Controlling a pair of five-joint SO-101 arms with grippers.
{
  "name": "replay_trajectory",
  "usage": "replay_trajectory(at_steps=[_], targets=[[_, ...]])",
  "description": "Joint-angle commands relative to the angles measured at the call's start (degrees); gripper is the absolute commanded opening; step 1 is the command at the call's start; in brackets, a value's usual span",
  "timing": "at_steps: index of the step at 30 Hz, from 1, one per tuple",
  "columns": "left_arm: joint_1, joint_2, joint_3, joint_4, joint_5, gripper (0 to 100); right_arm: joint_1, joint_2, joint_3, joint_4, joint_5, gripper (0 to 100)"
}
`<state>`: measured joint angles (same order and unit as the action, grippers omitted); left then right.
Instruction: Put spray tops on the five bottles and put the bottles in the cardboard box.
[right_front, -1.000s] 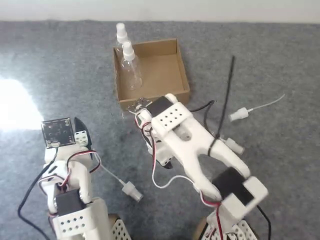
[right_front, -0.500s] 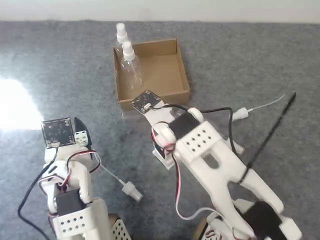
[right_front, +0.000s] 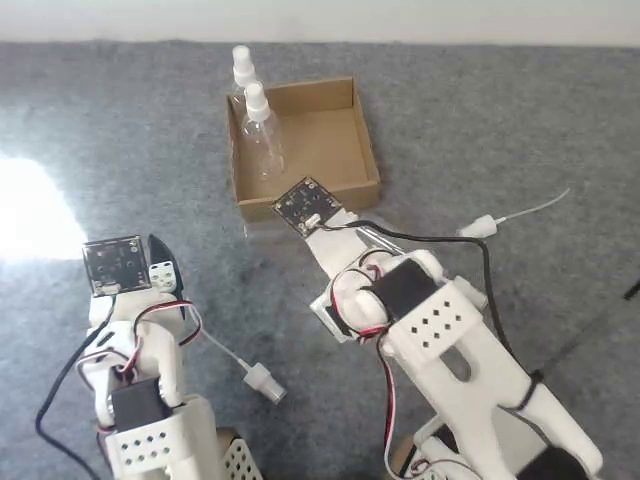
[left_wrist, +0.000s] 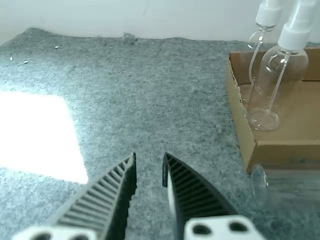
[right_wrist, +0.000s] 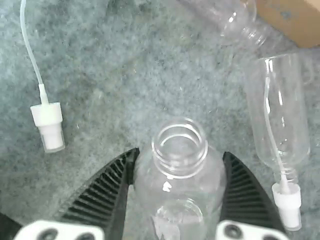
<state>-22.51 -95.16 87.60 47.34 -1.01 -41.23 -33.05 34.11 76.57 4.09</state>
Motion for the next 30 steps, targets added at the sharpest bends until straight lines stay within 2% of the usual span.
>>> replay_trajectory(at_steps=[1, 11, 15, 22, 26, 30], targets=[[0.1, -0.9, -0.9, -1.4, -0.4, 8, 5.3, -5.5, 0.4, -3.0, 0.3, 19.5], [0.3, -0.8, -6.2, -1.0, -0.5, 8, 13.9, -13.6, 7.8, -13.5, -3.6, 19.4], [0.3, -0.4, -8.3, 0.3, -7.5, 8, 15.2, -15.6, 8.2, -13.4, -3.7, 19.5], [0.6, -0.3, -17.5, 13.5, -15.6, 8, 16.8, -15.6, 8.2, -14.4, -3.8, 19.5], [5.5, -0.3, -21.9, 21.8, -22.1, 8, 16.8, -15.6, 8.2, -14.4, -3.8, 19.5], [9.9, -0.3, -22.1, 25.4, -23.0, 8, 18.1, -15.7, 8.2, -14.4, -5.8, 19.5]])
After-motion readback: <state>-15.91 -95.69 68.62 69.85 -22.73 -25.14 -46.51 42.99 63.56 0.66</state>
